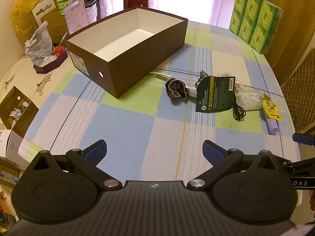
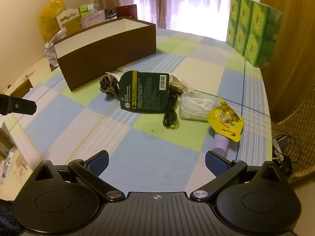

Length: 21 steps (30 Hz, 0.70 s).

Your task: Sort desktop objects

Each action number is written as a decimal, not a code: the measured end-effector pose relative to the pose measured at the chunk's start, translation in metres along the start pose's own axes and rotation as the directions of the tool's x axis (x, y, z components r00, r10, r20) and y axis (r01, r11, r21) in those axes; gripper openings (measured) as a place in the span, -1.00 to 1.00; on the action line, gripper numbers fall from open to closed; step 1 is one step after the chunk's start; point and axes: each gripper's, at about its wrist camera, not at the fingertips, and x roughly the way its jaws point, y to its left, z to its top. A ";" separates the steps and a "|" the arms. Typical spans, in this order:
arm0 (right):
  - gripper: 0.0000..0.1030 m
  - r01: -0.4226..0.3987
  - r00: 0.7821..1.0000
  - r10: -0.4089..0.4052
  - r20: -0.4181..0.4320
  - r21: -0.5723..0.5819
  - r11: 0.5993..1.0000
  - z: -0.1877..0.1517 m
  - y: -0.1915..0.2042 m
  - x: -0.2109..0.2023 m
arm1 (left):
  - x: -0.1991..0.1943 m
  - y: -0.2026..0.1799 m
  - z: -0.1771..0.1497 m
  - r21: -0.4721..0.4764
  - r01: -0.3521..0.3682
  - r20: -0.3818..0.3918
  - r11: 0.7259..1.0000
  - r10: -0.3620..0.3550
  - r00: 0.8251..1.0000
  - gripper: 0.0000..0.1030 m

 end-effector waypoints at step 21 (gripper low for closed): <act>0.97 0.012 1.000 -0.012 -0.017 0.015 1.000 -0.002 -0.004 0.003 | 0.009 -0.005 0.003 0.016 0.026 -0.019 1.000 -0.026 0.999 0.99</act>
